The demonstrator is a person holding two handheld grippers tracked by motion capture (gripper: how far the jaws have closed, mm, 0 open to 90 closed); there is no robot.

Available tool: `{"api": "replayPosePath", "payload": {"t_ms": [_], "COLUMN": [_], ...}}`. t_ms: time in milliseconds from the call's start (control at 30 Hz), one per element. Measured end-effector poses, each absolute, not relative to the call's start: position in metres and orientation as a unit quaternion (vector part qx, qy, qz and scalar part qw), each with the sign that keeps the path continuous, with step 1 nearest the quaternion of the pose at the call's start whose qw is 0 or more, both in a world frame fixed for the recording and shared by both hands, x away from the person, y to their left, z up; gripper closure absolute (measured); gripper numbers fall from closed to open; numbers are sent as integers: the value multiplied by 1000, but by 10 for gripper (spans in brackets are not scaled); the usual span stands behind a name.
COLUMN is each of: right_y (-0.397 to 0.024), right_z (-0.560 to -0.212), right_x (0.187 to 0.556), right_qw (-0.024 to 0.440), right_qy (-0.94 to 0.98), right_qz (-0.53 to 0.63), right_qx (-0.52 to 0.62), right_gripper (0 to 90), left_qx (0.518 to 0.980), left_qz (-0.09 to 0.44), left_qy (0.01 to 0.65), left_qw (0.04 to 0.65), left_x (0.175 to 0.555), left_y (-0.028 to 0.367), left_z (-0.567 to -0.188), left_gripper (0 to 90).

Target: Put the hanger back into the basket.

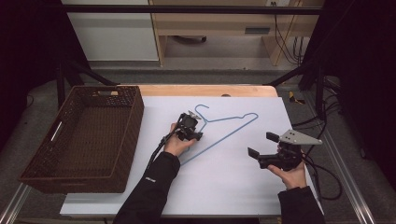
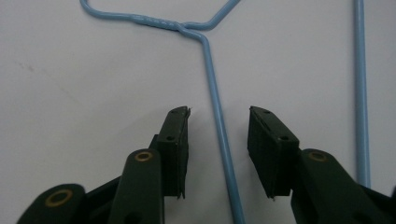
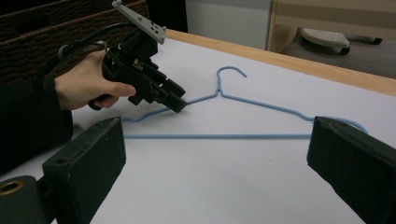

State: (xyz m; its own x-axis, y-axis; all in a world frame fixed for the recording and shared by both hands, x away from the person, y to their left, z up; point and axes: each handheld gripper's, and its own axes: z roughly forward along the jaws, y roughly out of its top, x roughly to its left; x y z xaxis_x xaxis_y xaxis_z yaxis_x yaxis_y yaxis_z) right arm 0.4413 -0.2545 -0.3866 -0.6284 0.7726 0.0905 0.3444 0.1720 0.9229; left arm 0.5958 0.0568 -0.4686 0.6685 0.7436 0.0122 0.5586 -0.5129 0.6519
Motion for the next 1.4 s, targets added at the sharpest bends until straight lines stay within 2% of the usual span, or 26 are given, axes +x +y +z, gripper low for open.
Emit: {"api": "replayPosePath", "payload": {"t_ms": [300, 333, 600, 1400], "right_y": [-255, -255, -254, -250], "right_z": [-386, -386, -387, -390], "right_x": [441, 441, 442, 446], "right_qw": [205, 204, 204, 199], "right_qy": [737, 737, 738, 743], "right_qz": [521, 521, 519, 514], "right_qx": [379, 379, 379, 379], "right_gripper": [50, 50, 49, 50], "left_qx": [850, 848, 843, 841], "left_qz": [160, 160, 160, 191], "left_qy": [388, 391, 405, 408], "left_qw": [320, 319, 316, 301], "left_x": [591, 590, 590, 584], "left_y": [54, 53, 52, 46], "left_z": [-470, -470, -470, -466], "left_gripper": [696, 741, 851, 869]}}
